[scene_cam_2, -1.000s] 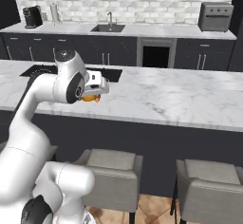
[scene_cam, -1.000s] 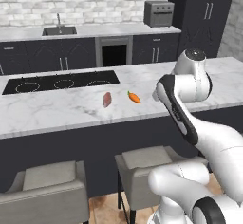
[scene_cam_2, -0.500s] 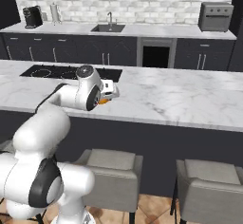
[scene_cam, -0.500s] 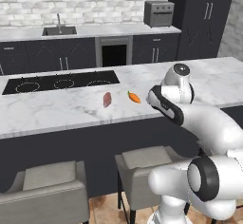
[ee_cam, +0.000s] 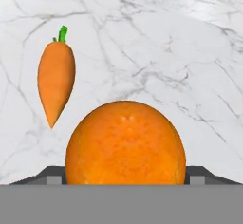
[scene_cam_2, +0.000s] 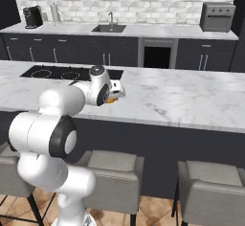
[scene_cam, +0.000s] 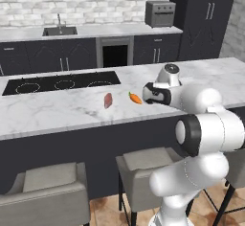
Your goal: Open the fridge, remove the orange, carrot, and steak, and place them on any counter.
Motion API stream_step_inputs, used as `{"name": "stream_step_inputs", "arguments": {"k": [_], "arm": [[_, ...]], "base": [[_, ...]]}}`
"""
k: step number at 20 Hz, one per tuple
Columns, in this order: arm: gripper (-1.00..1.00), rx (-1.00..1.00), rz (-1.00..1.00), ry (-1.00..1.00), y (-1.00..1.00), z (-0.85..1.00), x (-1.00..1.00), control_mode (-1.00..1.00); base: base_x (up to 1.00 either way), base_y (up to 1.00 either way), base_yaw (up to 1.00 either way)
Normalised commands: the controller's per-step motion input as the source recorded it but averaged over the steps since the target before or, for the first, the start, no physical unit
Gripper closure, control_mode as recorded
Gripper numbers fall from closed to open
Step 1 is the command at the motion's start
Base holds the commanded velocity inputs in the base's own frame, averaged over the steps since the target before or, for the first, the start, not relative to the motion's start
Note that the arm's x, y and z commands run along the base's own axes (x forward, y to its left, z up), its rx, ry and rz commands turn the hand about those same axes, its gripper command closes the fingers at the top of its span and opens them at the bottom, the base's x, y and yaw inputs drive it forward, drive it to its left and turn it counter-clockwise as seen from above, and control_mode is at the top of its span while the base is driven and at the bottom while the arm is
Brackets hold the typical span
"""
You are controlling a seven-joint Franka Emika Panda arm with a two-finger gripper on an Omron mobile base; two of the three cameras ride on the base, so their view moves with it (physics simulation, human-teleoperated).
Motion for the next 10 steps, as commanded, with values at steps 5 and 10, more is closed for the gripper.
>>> {"name": "stream_step_inputs", "arguments": {"k": [5,10], "arm": [[1.00,0.00,0.00,0.07,0.00,-0.24,0.63,-1.00],[1.00,0.00,0.00,0.01,0.00,-0.32,0.54,-1.00]], "base": [[0.00,0.00,0.00],[0.00,0.00,0.00]]}}
